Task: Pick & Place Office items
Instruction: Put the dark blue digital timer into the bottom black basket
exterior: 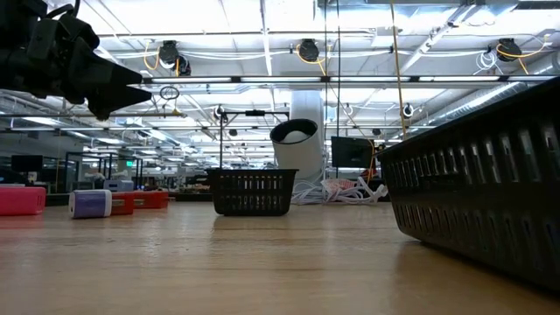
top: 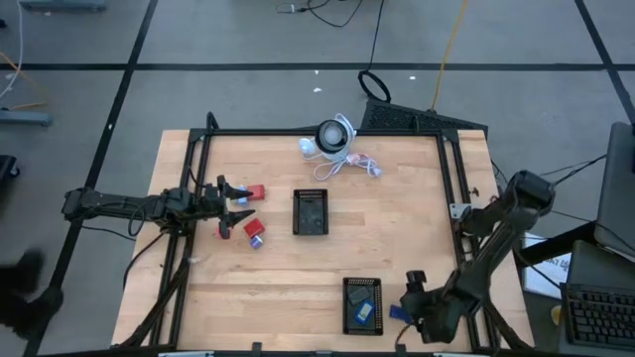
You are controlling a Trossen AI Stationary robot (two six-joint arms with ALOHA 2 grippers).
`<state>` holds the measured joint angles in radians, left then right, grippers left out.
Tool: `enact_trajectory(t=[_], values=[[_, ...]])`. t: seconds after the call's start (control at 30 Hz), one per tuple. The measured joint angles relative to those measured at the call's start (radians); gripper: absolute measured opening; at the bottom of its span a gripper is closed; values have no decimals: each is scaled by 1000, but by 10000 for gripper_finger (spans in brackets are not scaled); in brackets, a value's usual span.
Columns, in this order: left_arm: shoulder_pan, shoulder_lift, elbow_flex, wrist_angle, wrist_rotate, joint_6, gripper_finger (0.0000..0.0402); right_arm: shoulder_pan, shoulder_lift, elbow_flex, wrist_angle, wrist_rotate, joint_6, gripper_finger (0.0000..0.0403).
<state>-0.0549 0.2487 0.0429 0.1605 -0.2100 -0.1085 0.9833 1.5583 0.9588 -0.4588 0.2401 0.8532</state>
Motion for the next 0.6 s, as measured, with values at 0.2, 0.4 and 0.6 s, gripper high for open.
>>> enact_trajectory(t=[0.2, 0.4, 0.6], values=[[0, 0, 0, 0, 0, 0, 267, 0, 93, 0, 36, -58, 52, 267], [0, 0, 0, 0, 0, 0, 267, 0, 129, -1, 39, -61, 118, 267], [0, 0, 0, 0, 0, 0, 267, -12, 151, 1, 37, -53, 177, 257]])
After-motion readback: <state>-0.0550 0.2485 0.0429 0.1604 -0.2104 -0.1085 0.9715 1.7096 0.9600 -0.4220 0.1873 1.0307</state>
